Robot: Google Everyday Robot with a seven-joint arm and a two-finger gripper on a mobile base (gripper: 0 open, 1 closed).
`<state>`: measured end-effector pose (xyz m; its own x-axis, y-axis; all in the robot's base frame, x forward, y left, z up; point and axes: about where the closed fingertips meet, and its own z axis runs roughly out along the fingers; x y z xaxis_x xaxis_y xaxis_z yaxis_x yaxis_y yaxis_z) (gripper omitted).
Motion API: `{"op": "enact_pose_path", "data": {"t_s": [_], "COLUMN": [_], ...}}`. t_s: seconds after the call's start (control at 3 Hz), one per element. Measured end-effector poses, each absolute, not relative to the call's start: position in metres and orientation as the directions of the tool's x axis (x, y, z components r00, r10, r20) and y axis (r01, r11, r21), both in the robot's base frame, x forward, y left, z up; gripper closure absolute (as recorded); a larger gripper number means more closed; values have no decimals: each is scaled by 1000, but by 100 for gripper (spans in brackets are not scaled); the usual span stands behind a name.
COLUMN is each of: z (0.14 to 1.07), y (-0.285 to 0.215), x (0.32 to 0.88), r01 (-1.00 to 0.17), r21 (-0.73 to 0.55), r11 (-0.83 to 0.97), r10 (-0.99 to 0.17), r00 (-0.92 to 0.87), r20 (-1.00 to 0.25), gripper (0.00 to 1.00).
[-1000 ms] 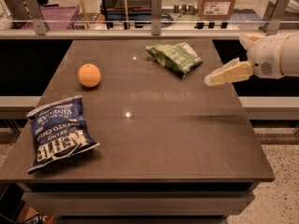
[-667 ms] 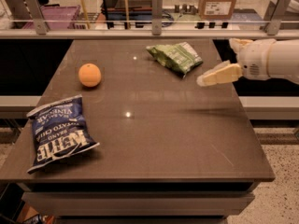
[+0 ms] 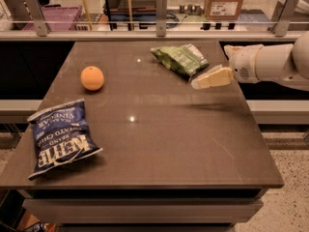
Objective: Pick green jalapeno chip bag
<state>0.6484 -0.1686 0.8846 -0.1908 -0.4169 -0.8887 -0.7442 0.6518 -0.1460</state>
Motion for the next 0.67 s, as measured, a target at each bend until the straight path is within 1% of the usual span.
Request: {"op": "enact_pose_path", "data": {"t_s": [0.67], "z": [870], "y": [-152], "x": [680], "r01": [-734], "r21": [-122], "r11": [668], "r10": [-411], "r00": [-226], "r20": [-883], "gripper": [0]}}
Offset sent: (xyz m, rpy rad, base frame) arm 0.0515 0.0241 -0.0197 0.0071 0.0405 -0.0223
